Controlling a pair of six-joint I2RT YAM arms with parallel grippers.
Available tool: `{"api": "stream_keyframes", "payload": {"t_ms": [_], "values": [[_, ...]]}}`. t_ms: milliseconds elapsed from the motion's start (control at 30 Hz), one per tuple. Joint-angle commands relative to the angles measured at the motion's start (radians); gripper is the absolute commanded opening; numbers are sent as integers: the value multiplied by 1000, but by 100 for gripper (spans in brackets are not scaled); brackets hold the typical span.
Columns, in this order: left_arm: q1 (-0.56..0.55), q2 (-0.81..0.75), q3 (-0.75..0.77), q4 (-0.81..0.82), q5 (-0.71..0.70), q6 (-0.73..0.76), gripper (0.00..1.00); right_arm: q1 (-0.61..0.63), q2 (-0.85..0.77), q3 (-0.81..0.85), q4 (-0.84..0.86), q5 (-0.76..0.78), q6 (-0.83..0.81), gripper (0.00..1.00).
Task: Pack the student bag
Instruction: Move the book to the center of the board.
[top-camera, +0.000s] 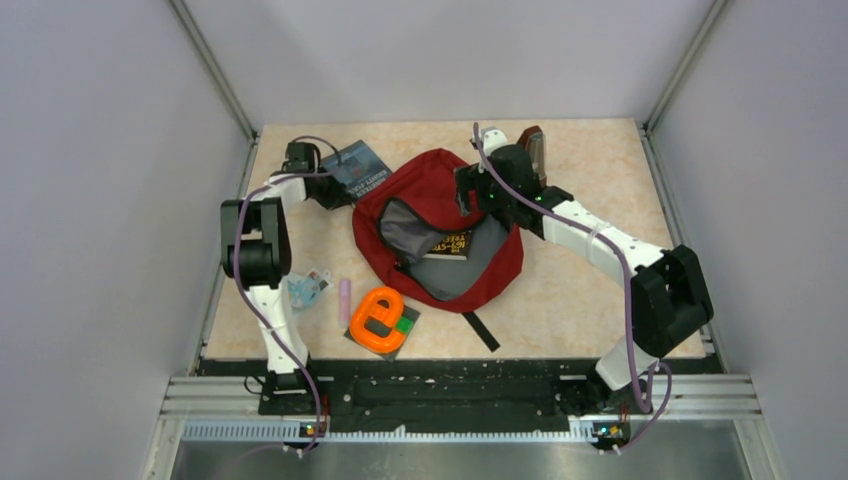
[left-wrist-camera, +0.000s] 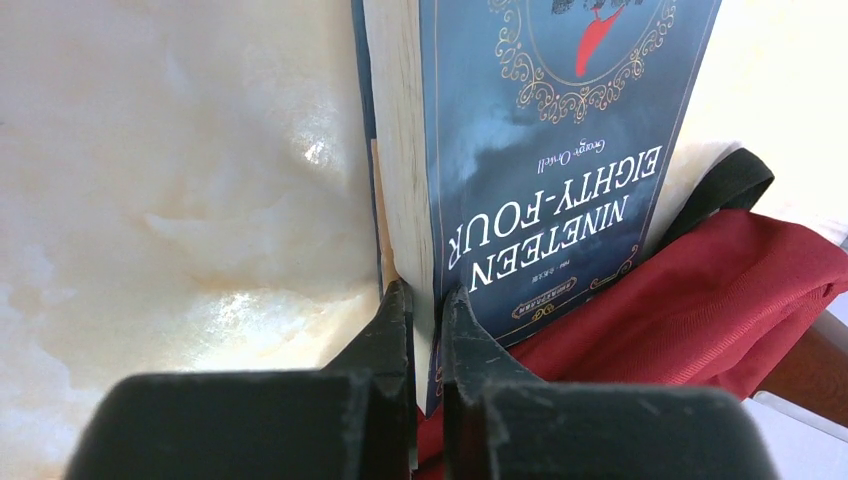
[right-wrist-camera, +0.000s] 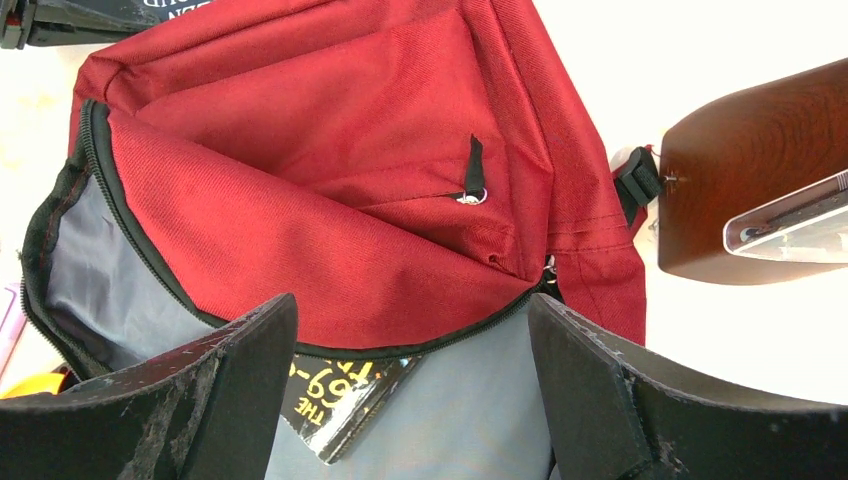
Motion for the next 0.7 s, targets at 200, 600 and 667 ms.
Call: {"api": "stream_keyframes", "payload": {"t_ms": [200,600,667], "values": [[116,-193,-262,-65,-129,85,0,4,-12,0,26,16,-11,83],[194,-540,-549,-153,-51,207,0,4,2,0,33,-21,0,83],[195,-615,-583,-152,-39,233,0,3,2,-2,33,-25,6,83]]}}
